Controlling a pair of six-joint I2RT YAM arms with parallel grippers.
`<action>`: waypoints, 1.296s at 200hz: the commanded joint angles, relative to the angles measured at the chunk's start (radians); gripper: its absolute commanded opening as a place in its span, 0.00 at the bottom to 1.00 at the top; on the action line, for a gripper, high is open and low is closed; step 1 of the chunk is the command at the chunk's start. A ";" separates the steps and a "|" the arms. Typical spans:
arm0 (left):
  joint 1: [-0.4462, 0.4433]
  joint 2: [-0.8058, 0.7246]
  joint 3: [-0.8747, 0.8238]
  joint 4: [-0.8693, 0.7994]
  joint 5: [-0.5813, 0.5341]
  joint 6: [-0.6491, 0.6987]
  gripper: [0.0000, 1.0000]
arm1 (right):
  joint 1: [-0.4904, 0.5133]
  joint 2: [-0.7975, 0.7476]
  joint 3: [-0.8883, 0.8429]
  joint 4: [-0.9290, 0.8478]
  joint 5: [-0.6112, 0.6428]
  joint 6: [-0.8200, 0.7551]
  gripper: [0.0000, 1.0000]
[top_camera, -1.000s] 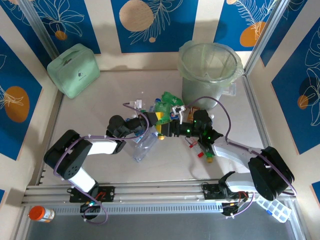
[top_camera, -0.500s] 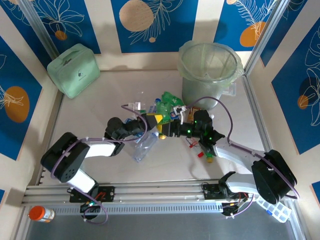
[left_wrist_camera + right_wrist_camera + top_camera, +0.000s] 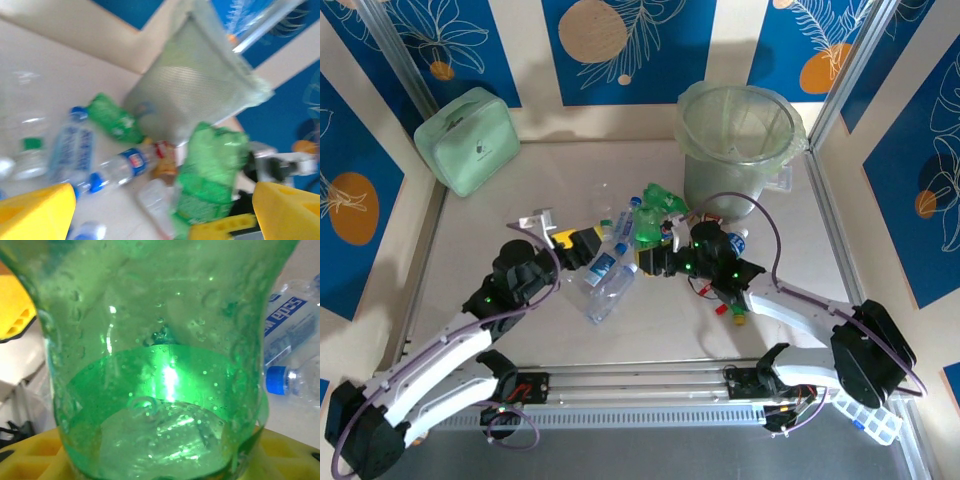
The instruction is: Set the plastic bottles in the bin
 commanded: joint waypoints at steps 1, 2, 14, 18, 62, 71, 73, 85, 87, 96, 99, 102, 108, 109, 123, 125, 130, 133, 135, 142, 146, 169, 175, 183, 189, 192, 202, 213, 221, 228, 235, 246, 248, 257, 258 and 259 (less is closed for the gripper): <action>-0.009 -0.068 -0.024 -0.187 -0.116 0.058 0.91 | 0.032 -0.035 0.085 -0.147 0.215 -0.084 0.37; -0.009 -0.070 -0.027 -0.184 -0.116 0.059 0.91 | 0.035 -0.036 0.088 -0.152 0.221 -0.085 0.37; -0.008 -0.098 -0.058 -0.163 -0.121 0.062 0.91 | 0.056 -0.043 0.132 -0.213 0.294 -0.092 0.38; -0.009 -0.105 -0.071 -0.154 -0.125 0.064 0.91 | 0.061 -0.043 0.148 -0.236 0.315 -0.093 0.38; -0.009 -0.104 -0.142 -0.096 -0.158 -0.010 0.91 | 0.093 -0.036 0.393 -0.446 0.493 -0.186 0.38; -0.009 -0.097 -0.143 -0.096 -0.164 -0.014 0.90 | 0.076 -0.028 0.460 -0.483 0.505 -0.214 0.38; -0.008 -0.096 -0.142 -0.095 -0.163 -0.014 0.91 | 0.072 -0.026 0.475 -0.489 0.507 -0.219 0.38; -0.009 -0.094 -0.142 -0.089 -0.148 -0.014 0.91 | 0.040 -0.008 0.569 -0.531 0.504 -0.250 0.38; -0.009 -0.094 -0.143 -0.087 -0.146 -0.014 0.91 | 0.033 -0.004 0.585 -0.536 0.501 -0.255 0.38; -0.009 -0.092 -0.149 -0.073 -0.134 -0.019 0.91 | -0.001 0.018 0.664 -0.574 0.488 -0.268 0.38; -0.009 -0.091 -0.150 -0.072 -0.130 -0.021 0.91 | -0.013 0.028 0.688 -0.587 0.483 -0.269 0.38; -0.009 -0.091 -0.150 -0.070 -0.127 -0.023 0.91 | -0.028 0.037 0.718 -0.599 0.479 -0.270 0.38; -0.008 -0.089 -0.149 -0.071 -0.125 -0.025 0.91 | -0.057 0.058 0.770 -0.622 0.466 -0.270 0.38; -0.009 -0.088 -0.149 -0.071 -0.123 -0.025 0.91 | -0.061 0.063 0.778 -0.626 0.464 -0.271 0.38; -0.009 -0.088 -0.146 -0.083 -0.128 -0.031 0.91 | -0.127 0.125 0.902 -0.681 0.447 -0.268 0.38; -0.009 -0.089 -0.146 -0.089 -0.130 -0.033 0.91 | -0.135 0.133 0.920 -0.688 0.445 -0.269 0.38; -0.009 -0.091 -0.144 -0.098 -0.137 -0.036 0.91 | -0.154 0.163 0.966 -0.709 0.448 -0.273 0.38; -0.008 -0.093 -0.144 -0.101 -0.140 -0.038 0.91 | -0.165 0.182 0.992 -0.722 0.453 -0.275 0.38; -0.008 -0.095 -0.145 -0.105 -0.143 -0.037 0.91 | -0.172 0.194 1.013 -0.732 0.456 -0.276 0.38; -0.009 -0.101 -0.147 -0.111 -0.149 -0.044 0.91 | -0.198 0.237 1.083 -0.766 0.461 -0.276 0.38; -0.009 -0.104 -0.148 -0.112 -0.150 -0.047 0.91 | -0.213 0.268 1.123 -0.789 0.460 -0.277 0.38; -0.009 -0.124 -0.149 -0.118 -0.151 -0.047 0.91 | -0.275 0.454 1.392 -0.951 0.492 -0.302 0.38; -0.009 -0.128 -0.147 -0.122 -0.151 -0.046 0.91 | -0.289 0.509 1.475 -1.004 0.507 -0.306 0.38; -0.009 -0.133 -0.147 -0.127 -0.157 -0.046 0.91 | -0.311 0.582 1.586 -1.079 0.518 -0.304 0.38; -0.009 -0.136 -0.147 -0.129 -0.158 -0.046 0.91 | -0.328 0.638 1.668 -1.132 0.521 -0.299 0.38; -0.009 -0.138 -0.147 -0.130 -0.160 -0.046 0.91 | -0.336 0.664 1.709 -1.156 0.520 -0.296 0.38; -0.009 -0.142 -0.147 -0.132 -0.161 -0.048 0.91 | -0.365 0.753 1.847 -1.247 0.498 -0.279 0.38; -0.009 -0.146 -0.147 -0.132 -0.160 -0.049 0.91 | -0.388 0.851 1.989 -1.338 0.495 -0.261 0.38; -0.009 -0.147 -0.147 -0.133 -0.161 -0.049 0.91 | -0.402 0.899 2.052 -1.379 0.493 -0.242 0.38; -0.009 -0.147 -0.147 -0.137 -0.163 -0.050 0.91 | -0.415 0.917 2.058 -1.392 0.471 -0.222 0.37; -0.009 -0.150 -0.147 -0.140 -0.166 -0.053 0.91 | -0.429 0.925 2.044 -1.397 0.448 -0.200 0.37; -0.009 -0.152 -0.148 -0.144 -0.168 -0.056 0.91 | -0.443 0.929 2.004 -1.396 0.416 -0.171 0.37; -0.009 -0.152 -0.149 -0.144 -0.168 -0.057 0.91 | -0.445 0.929 2.000 -1.395 0.413 -0.168 0.37; -0.009 -0.155 -0.150 -0.141 -0.165 -0.058 0.91 | -0.456 0.926 1.956 -1.389 0.400 -0.155 0.37; -0.008 -0.155 -0.150 -0.141 -0.165 -0.059 0.91 | -0.457 0.926 1.951 -1.388 0.398 -0.154 0.37; -0.009 -0.155 -0.150 -0.141 -0.165 -0.060 0.91 | -0.458 0.925 1.949 -1.387 0.397 -0.153 0.37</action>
